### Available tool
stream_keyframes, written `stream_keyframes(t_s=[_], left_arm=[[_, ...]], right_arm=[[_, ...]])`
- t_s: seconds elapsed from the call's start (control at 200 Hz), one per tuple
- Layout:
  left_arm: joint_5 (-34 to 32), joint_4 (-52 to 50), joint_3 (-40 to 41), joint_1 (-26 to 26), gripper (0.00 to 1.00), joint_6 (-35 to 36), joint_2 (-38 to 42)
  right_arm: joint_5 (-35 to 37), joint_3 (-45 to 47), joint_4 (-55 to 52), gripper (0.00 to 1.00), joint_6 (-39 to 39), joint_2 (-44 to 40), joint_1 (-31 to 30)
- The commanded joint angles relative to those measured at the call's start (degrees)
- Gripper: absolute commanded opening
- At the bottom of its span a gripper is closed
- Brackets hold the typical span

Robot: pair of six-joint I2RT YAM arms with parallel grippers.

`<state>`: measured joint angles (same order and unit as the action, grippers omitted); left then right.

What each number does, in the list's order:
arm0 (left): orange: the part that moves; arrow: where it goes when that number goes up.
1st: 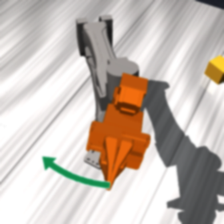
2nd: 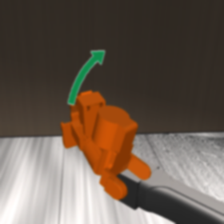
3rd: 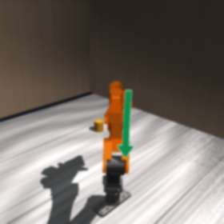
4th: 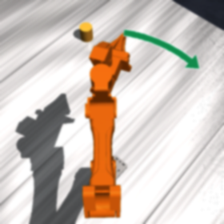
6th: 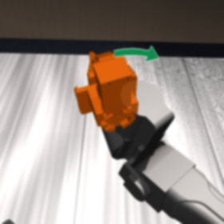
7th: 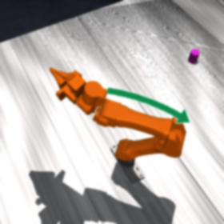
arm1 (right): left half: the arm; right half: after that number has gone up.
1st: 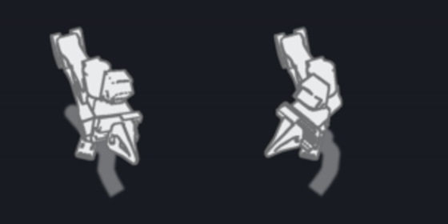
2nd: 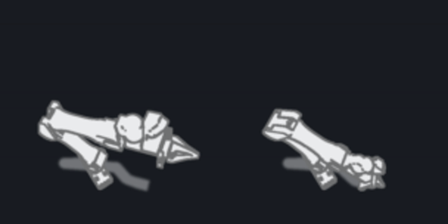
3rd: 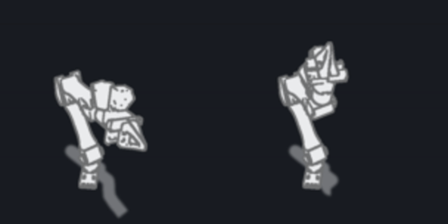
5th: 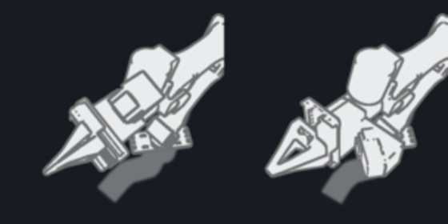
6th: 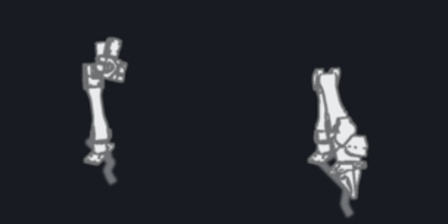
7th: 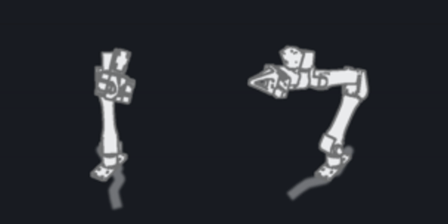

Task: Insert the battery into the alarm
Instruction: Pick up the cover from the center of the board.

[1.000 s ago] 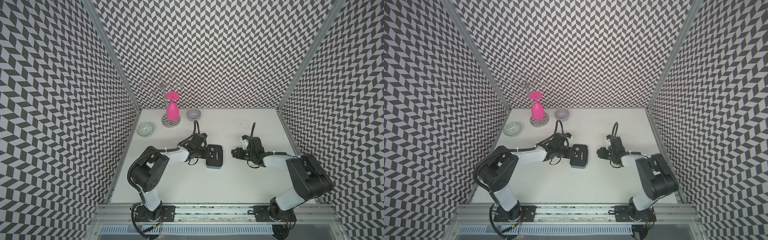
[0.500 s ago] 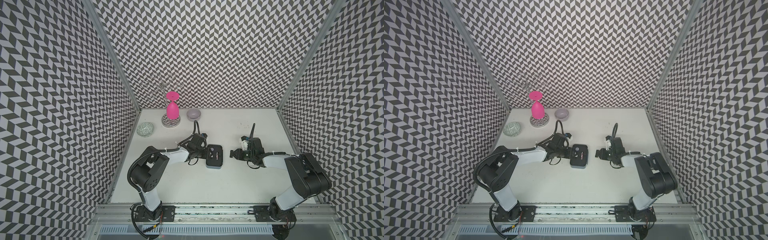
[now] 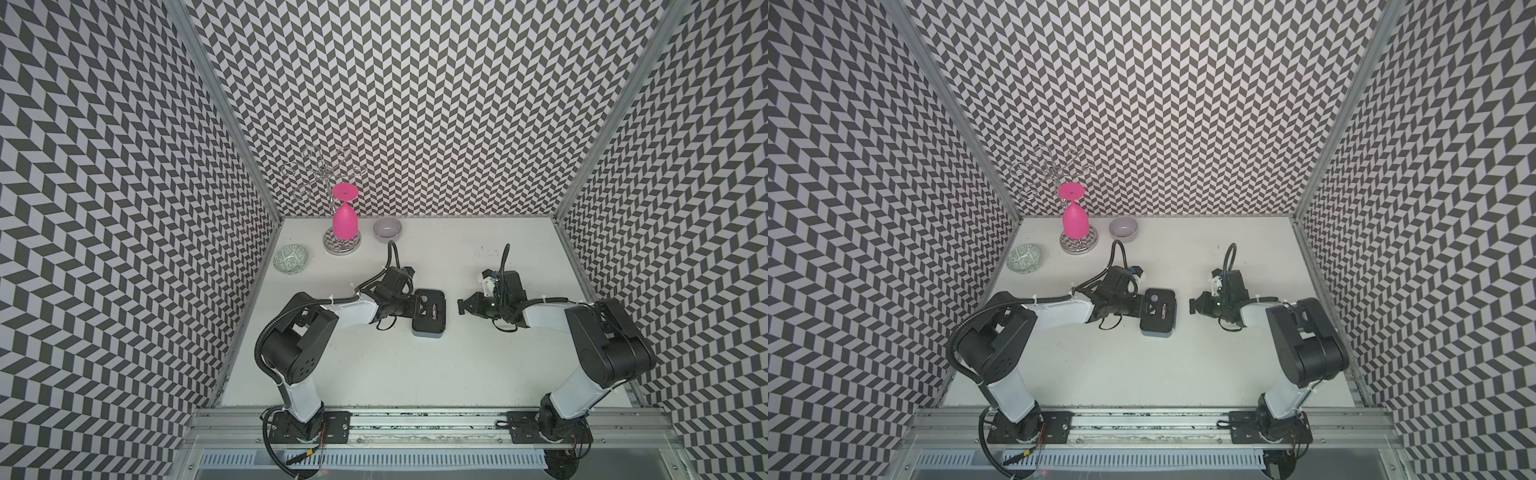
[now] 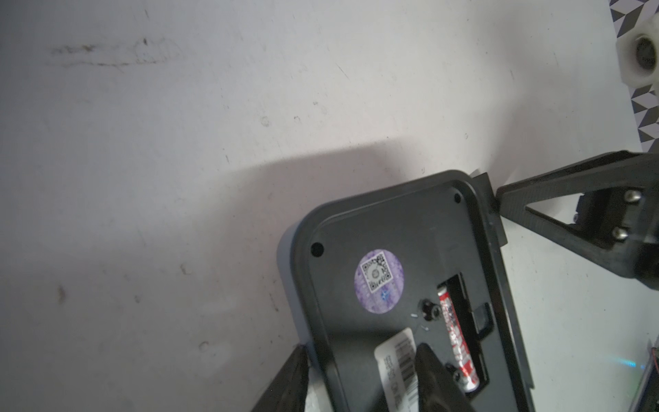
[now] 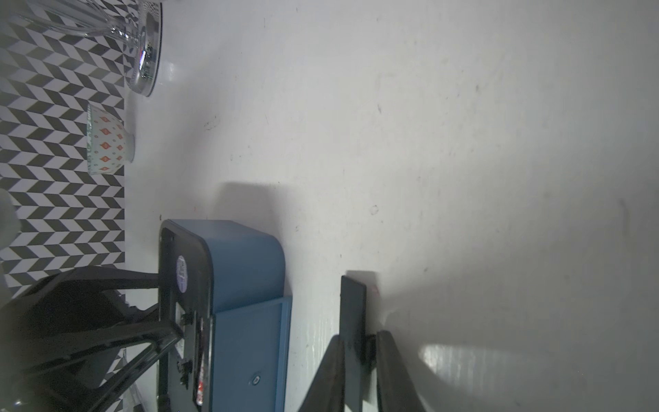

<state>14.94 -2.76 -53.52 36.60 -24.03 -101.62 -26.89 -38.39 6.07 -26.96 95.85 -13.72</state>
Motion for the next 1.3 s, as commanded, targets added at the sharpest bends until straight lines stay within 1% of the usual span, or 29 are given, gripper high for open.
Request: stream_keyframes(t_s=[0.0,0.08,0.285,0.446,0.626,0.836,1.092,1.292], left_arm=[[-0.9,-7.8,2.3,0.3,0.49,1.0,-2.3],[-0.7,-7.6,2.4,0.2,0.49,1.0,-2.3],[-0.6,-7.2,2.8,0.2,0.49,1.0,-2.0],[-0.6,-7.0,3.1,0.1,0.49,1.0,-1.8],[-0.6,-7.0,3.2,0.1,0.49,1.0,-1.6],[-0.7,-6.7,3.4,0.1,0.49,0.5,-1.3],[0.3,-5.7,3.8,-0.3,0.48,-1.4,-0.6],[2.7,-4.7,4.4,-0.7,0.48,-3.0,0.1]], right_arm=[[2.0,0.0,-8.6,0.17,-0.8,2.2,0.0],[2.5,-0.8,-10.2,0.16,-0.4,2.6,0.0],[5.3,-2.5,-13.2,0.10,0.1,3.3,0.1],[5.5,-2.7,-13.6,0.00,0.1,2.9,0.1],[3.9,-2.8,-13.1,0.00,-0.1,0.5,0.1],[0.6,-1.9,-11.4,0.00,-1.2,-4.8,0.1],[0.7,-0.3,-10.4,0.00,-4.8,-11.4,-0.4],[3.2,-0.1,-10.1,0.00,-8.7,-16.1,-3.3]])
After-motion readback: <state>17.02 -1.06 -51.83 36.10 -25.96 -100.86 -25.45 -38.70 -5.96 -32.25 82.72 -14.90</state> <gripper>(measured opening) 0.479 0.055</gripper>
